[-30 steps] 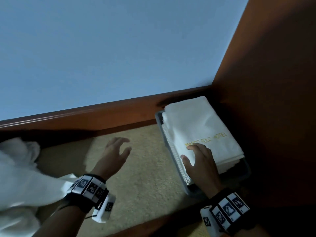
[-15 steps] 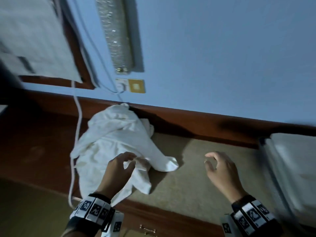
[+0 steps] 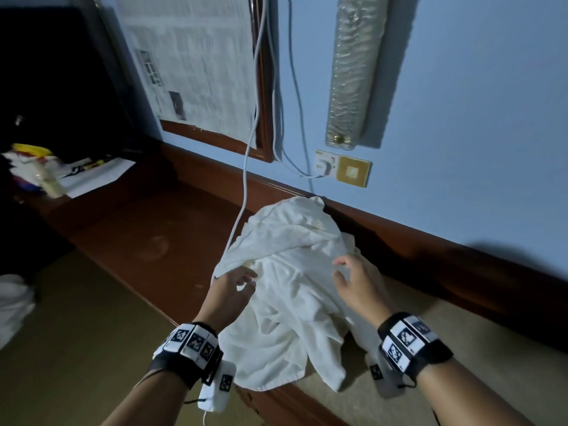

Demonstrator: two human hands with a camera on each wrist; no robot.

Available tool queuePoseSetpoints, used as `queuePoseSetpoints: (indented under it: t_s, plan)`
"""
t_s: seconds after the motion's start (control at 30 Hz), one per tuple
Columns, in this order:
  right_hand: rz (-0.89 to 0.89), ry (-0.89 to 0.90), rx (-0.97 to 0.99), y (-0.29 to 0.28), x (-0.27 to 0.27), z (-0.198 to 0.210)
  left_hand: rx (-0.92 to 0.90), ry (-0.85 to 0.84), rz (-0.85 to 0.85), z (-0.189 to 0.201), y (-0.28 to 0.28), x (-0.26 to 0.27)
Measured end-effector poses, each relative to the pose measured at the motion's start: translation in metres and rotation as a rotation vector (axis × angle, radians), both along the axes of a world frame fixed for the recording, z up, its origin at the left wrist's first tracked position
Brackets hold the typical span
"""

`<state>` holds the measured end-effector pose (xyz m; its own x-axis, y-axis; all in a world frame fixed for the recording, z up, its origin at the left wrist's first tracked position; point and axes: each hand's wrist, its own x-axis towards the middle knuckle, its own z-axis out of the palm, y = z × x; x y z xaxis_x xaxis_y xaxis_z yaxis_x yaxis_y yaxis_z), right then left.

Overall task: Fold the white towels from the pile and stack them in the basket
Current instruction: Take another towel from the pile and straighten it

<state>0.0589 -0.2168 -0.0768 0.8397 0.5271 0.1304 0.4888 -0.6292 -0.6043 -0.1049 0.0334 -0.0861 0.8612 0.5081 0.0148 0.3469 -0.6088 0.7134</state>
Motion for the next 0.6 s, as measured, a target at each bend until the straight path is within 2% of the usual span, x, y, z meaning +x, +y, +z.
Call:
queuePoseSetpoints:
  t_s: [0.1,0.23,0.37,0.47,0.6]
  plan:
    - [0.051,-0.001,-0.048,0.047,0.042,-0.007,0.004,0.037,0.003,-0.010,0.027,0.028]
    - [0.048,-0.009,-0.285,0.103,0.099,-0.027,0.037,0.091,0.000,-0.023,0.056,0.068]
    - [0.168,-0.031,-0.433,0.134,0.148,-0.063,0.049,0.138,0.015,-0.040,0.077,0.100]
    - [0.199,-0.050,-0.397,0.142,0.163,-0.067,0.053,0.175,0.007,-0.049,0.087,0.115]
    - [0.300,0.083,-0.124,0.121,0.153,-0.016,0.063,0.194,-0.045,-0.050,0.090,0.131]
